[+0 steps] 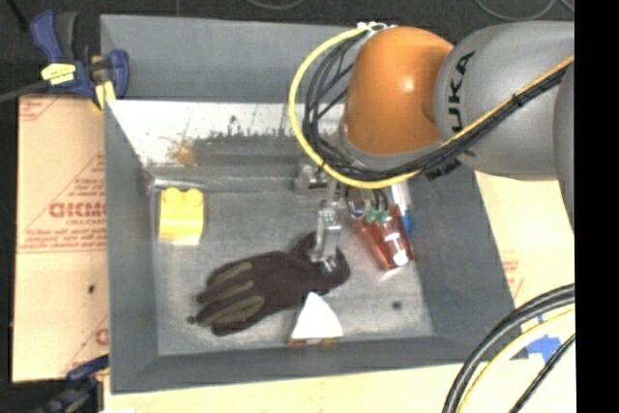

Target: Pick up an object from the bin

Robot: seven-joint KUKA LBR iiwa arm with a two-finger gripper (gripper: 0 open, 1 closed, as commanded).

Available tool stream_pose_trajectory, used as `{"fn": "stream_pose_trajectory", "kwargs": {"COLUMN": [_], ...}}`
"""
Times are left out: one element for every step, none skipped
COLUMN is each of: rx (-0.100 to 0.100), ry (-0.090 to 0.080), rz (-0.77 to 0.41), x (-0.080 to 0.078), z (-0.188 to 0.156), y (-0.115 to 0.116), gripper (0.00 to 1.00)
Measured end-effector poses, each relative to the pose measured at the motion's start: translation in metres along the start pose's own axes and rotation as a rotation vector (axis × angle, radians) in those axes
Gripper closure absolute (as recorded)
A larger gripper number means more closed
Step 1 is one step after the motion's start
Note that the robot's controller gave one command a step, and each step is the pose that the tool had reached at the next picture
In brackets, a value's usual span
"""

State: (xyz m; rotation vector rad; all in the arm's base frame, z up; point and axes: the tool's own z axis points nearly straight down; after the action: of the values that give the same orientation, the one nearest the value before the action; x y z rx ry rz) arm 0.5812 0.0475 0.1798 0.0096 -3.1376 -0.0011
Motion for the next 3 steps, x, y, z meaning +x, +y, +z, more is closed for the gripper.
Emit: {"fn": "stream_pose_trajectory", "kwargs": {"rx": [0.000,0.001,0.000], "ry": [-0.006,-0.013,-0.012], "rz": [0.001,-0.071,-0.098], "x": [0.000,-0.001,-0.006], "z": [-0.004,0.017,0.063], "y": [0.000,0.001,-0.004], "gripper": [0.00,0.00,0.00]}}
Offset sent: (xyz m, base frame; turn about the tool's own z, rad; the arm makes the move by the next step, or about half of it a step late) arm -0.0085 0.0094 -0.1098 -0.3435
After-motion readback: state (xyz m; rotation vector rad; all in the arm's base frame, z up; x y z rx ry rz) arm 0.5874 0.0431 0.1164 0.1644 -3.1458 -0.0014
